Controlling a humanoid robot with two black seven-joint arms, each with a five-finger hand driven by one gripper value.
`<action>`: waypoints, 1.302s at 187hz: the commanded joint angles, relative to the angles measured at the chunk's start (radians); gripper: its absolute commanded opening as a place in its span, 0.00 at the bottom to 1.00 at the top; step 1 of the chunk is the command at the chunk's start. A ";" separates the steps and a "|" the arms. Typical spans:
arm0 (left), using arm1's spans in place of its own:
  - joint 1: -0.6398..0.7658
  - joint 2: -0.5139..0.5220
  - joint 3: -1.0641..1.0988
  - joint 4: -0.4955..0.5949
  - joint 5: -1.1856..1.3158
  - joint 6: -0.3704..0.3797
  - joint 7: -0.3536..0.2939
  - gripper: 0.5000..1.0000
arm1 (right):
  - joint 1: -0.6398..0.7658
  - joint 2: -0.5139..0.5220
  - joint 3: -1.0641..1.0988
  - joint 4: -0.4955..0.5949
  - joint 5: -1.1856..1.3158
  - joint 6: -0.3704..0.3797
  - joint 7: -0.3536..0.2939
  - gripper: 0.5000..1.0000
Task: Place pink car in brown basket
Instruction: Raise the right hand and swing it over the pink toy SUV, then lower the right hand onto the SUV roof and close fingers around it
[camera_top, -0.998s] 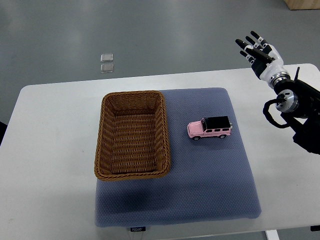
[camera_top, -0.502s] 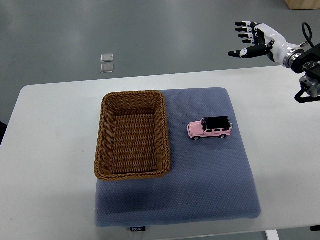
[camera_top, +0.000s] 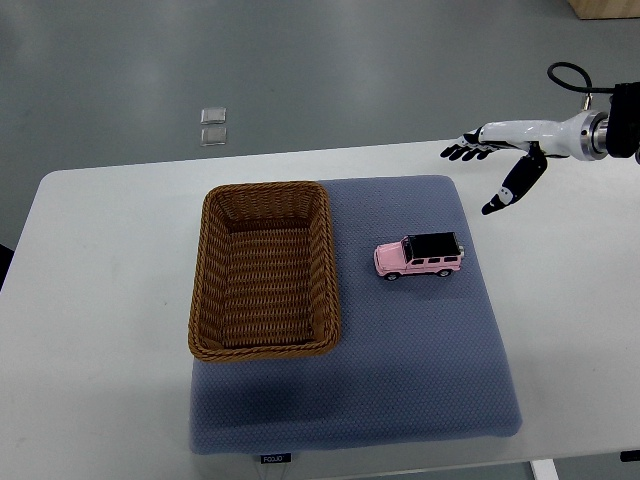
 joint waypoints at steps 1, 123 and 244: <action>0.000 0.000 0.000 0.000 0.000 0.000 0.000 1.00 | 0.020 0.015 -0.016 0.047 -0.002 0.024 -0.001 0.82; 0.000 0.000 0.000 0.000 0.000 0.000 0.000 1.00 | -0.097 0.229 -0.021 -0.033 -0.080 -0.088 -0.138 0.81; 0.002 0.000 0.000 0.000 0.000 0.000 0.000 1.00 | -0.136 0.229 -0.021 -0.072 -0.126 -0.110 -0.146 0.46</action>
